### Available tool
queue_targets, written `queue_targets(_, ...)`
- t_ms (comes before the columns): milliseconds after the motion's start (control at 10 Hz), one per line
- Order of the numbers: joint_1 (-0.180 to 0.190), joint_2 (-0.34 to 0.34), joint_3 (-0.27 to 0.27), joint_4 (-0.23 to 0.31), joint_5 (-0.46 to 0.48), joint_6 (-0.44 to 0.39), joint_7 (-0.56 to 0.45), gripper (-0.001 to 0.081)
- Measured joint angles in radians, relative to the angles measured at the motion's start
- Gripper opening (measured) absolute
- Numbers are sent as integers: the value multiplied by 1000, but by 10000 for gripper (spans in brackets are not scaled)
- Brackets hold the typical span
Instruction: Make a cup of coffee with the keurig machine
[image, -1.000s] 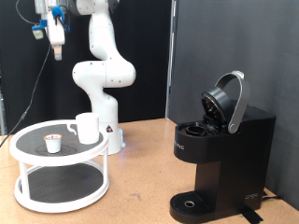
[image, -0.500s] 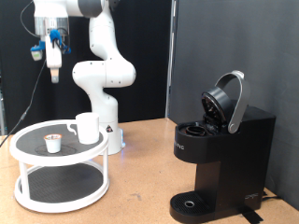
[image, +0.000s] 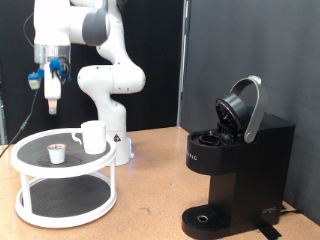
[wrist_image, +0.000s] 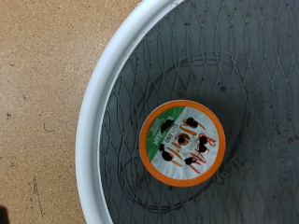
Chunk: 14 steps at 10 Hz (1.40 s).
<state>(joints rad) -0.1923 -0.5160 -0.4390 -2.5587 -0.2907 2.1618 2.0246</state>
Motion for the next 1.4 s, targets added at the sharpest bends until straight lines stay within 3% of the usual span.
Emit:
queue_targets(700, -8, 82, -12, -127, -1, 215, 9, 734)
queue_targets(1400, -36, 166, -12, -175, -22, 364, 9, 734)
